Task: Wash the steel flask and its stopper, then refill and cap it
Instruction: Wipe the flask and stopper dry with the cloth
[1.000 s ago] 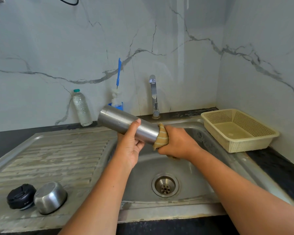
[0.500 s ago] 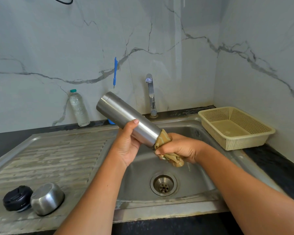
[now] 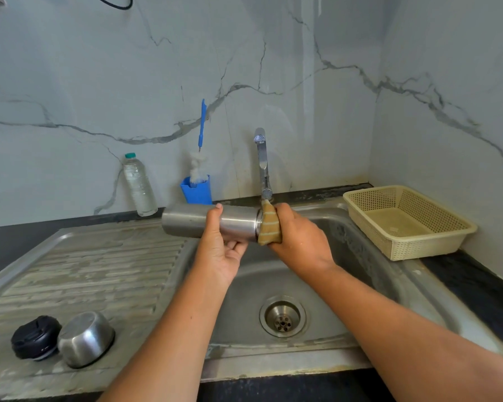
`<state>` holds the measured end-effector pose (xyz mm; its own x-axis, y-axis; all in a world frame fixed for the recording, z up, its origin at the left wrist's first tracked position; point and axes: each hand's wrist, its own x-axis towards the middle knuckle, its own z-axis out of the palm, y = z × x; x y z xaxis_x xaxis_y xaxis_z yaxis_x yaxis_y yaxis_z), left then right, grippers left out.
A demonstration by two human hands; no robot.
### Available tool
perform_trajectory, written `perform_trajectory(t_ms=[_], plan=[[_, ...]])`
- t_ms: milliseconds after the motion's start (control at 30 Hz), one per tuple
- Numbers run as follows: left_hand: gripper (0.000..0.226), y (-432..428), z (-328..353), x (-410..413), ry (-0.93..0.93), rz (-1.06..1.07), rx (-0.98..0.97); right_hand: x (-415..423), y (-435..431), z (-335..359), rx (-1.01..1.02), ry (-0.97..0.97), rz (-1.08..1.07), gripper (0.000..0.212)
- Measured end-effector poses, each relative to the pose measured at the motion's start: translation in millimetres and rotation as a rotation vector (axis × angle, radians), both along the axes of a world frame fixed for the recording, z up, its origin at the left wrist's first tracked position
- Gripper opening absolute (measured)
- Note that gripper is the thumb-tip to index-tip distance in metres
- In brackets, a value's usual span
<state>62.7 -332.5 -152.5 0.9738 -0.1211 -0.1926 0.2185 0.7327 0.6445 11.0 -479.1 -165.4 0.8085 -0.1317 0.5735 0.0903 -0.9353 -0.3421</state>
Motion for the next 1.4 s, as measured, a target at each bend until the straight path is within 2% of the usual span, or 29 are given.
perform_trajectory(t_ms=[67,133,200,267,333,367,433,500,567,633,733,800,933,1100,1267,1400], plan=[[0.053,0.2,1.8,-2.5,0.045,0.009,-0.030,1.8,-1.4,-0.6,0.044,-0.026,0.040,0.051],[0.053,0.3,3.3,-3.3,0.049,0.015,-0.047,2.6,-0.7,-1.0,0.188,-0.026,0.074,0.048],[0.054,1.1,6.0,-3.8,0.037,0.015,-0.058,4.6,0.8,-1.3,0.469,-0.016,0.093,0.038],[0.054,2.8,8.6,-3.4,0.032,0.022,-0.069,4.1,0.7,3.1,0.859,0.068,0.075,0.030],[0.055,5.3,8.7,-2.5,0.026,0.034,-0.063,3.6,-2.9,6.2,1.205,0.168,0.045,0.031],[0.056,6.8,8.1,-1.8,0.022,0.041,-0.056,3.7,-5.9,6.6,1.299,0.212,0.022,0.037],[0.057,8.9,7.1,-0.6,0.009,0.057,-0.048,2.3,-10.0,7.3,1.428,0.281,0.020,0.047],[0.055,9.8,7.4,0.2,0.003,0.071,-0.045,-0.2,-9.2,9.6,1.548,0.332,0.112,0.039],[0.053,9.7,7.2,1.0,0.008,0.080,-0.035,-4.1,-5.2,14.8,1.584,0.338,0.204,0.026],[0.053,9.5,5.1,3.1,0.011,0.089,-0.017,-6.6,0.0,18.4,1.470,0.312,0.220,0.023],[0.054,11.1,2.2,8.4,0.009,0.113,0.009,-6.8,4.9,17.6,1.110,0.199,0.145,0.026],[0.053,11.6,1.3,10.9,-0.002,0.130,0.025,-4.9,5.7,15.8,0.924,0.141,0.162,0.036],[0.039,8.7,-1.8,13.8,-0.009,0.146,0.069,-4.0,6.3,11.5,0.750,0.096,0.270,0.038],[0.056,13.6,-4.2,22.4,0.018,0.182,0.078,-3.3,1.7,7.5,0.558,0.043,0.377,0.039],[0.059,19.9,-11.6,29.8,0.051,0.213,0.096,-1.7,7.7,5.0,0.051,0.000,0.406,0.049],[0.061,20.1,-12.3,29.1,0.054,0.208,0.098,-1.9,9.4,6.2,-0.145,0.023,0.344,0.050]])
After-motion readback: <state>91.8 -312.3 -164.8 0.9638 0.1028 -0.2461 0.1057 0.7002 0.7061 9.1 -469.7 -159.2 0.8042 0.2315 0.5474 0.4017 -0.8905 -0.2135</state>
